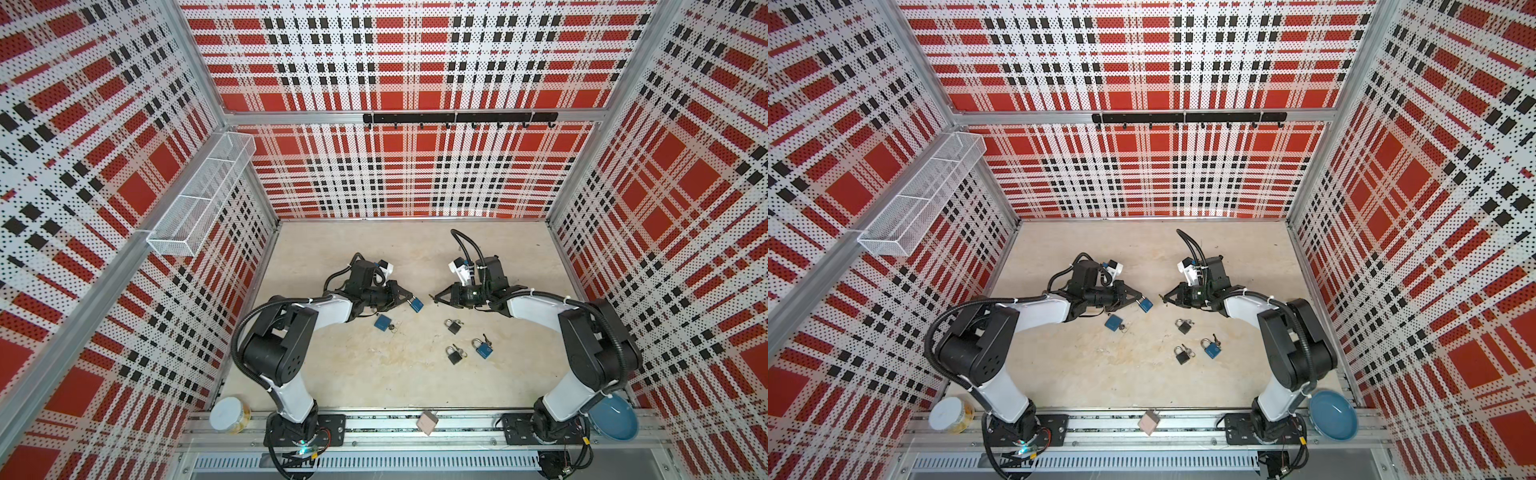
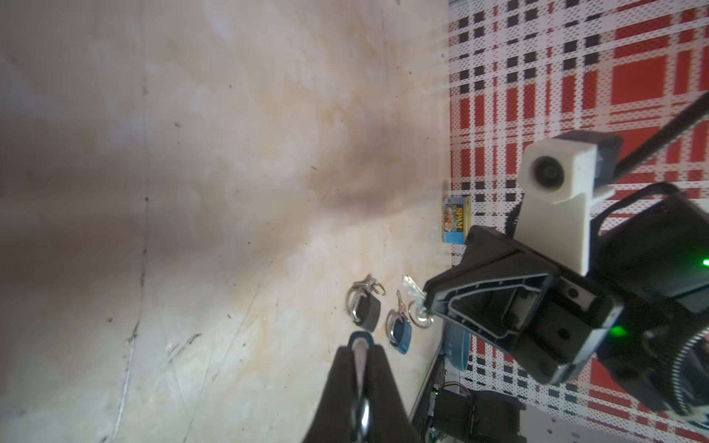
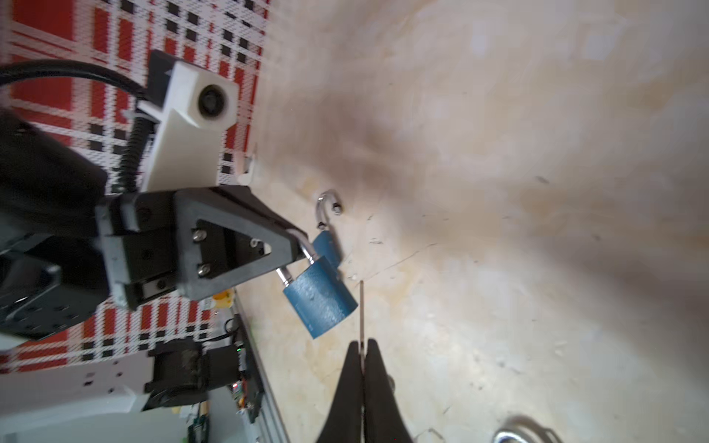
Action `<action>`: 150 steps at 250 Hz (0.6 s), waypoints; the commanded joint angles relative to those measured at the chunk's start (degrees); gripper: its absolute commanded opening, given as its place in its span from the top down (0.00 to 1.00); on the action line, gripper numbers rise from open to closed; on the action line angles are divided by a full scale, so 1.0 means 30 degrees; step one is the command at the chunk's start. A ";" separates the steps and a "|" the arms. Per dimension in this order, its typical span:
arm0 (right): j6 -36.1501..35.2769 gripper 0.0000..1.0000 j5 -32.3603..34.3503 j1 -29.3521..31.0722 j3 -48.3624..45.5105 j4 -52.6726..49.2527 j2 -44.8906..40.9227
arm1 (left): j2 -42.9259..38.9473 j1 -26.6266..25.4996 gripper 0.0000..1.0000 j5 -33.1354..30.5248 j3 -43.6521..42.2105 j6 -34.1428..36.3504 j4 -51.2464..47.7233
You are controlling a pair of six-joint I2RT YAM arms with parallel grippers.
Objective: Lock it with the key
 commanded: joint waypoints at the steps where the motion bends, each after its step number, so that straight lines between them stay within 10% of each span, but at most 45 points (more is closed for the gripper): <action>1: -0.1784 1.00 0.2127 -0.0053 0.0930 -0.1614 0.0981 | 0.0679 -0.0507 1.00 -0.0918 0.1639 0.1653 -0.2086; 101: -0.2242 1.00 0.3916 -0.0040 0.2287 -0.2313 0.3124 | 0.3059 -0.1414 1.00 -0.3563 0.5189 0.4395 -0.8137; 126: -0.2477 0.87 0.4426 -0.0032 0.2291 -0.2592 0.2802 | 0.3088 -0.1457 1.00 -0.3876 0.5409 0.4433 -0.8247; 150: -0.2734 0.82 0.4720 -0.0040 0.2362 -0.2898 0.2485 | 0.3068 -0.1446 0.74 -0.4293 0.5602 0.4513 -0.8487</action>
